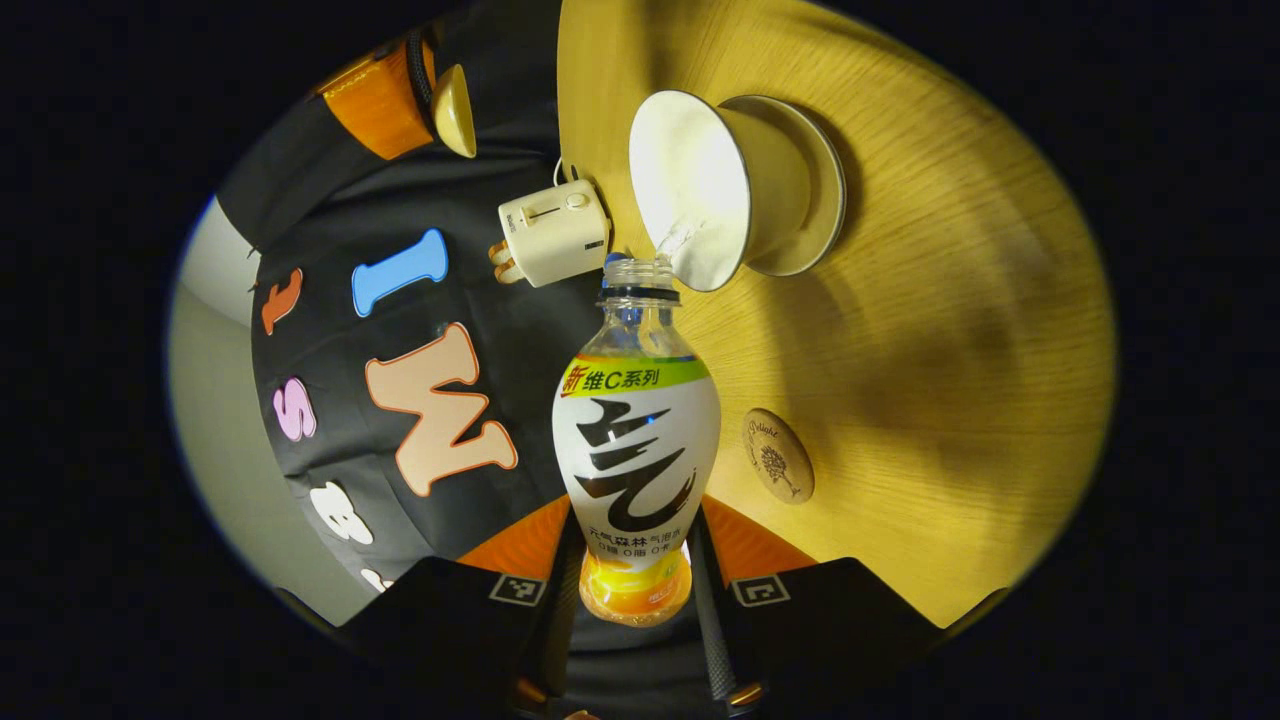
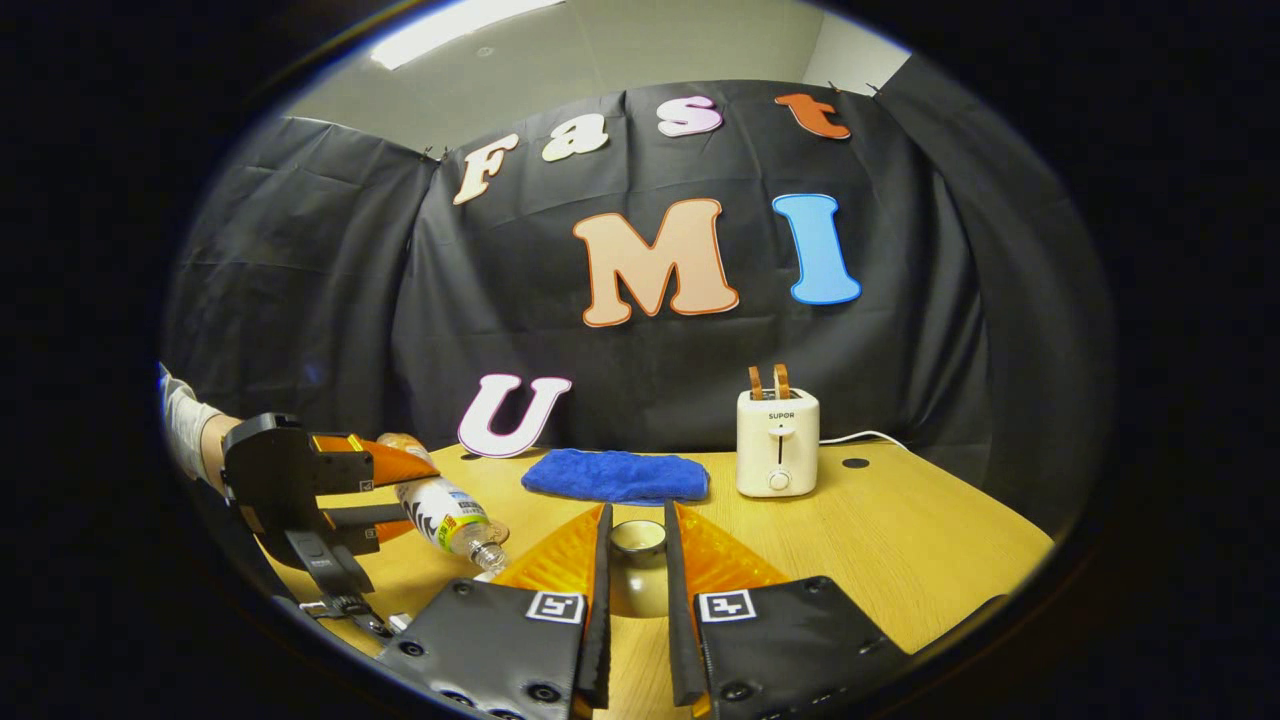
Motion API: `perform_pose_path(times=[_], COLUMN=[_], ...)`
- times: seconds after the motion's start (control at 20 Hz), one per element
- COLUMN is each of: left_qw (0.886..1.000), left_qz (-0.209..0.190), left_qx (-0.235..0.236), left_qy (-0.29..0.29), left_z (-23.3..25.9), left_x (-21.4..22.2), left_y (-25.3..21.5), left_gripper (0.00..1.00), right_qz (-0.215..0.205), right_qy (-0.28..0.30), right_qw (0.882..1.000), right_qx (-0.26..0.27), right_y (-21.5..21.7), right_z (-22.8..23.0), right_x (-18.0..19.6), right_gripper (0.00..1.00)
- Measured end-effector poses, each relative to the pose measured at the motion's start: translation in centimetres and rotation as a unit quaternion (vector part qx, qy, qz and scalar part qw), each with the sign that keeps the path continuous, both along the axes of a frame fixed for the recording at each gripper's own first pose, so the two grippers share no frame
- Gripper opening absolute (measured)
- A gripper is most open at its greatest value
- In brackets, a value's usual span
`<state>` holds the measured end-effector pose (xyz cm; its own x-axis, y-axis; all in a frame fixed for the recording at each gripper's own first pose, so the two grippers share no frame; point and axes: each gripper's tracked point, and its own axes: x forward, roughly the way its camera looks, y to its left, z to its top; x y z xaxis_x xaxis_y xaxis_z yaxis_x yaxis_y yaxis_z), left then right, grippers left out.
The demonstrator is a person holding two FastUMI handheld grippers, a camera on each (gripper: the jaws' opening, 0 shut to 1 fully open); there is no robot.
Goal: Open the teacup lid with one hand, grasp the water bottle and pour water into the teacup with the other hand; after pouring, place the water bottle on the coaster and then close the teacup lid.
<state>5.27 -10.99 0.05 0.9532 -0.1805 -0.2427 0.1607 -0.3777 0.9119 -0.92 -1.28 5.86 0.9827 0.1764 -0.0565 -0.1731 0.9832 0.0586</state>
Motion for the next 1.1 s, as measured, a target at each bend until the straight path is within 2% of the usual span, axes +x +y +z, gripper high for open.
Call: perform_pose_path(times=[0.7,1.1], left_qw=[0.997,0.992], left_qz=[-0.021,-0.028], left_qx=[0.076,0.12], left_qy=[-0.027,-0.041], left_z=[2.7,4.1], left_x=[0.2,0.1], left_y=[-0.6,-0.6], left_gripper=[0.53,0.52], right_qz=[0.004,0.004], right_qy=[0.008,0.012], right_qw=[1.0,1.0], right_qx=[0.003,0.006], right_y=[0.1,0.0], right_z=[-0.5,-0.8], right_x=[0.2,0.3], right_gripper=[0.26,0.29])
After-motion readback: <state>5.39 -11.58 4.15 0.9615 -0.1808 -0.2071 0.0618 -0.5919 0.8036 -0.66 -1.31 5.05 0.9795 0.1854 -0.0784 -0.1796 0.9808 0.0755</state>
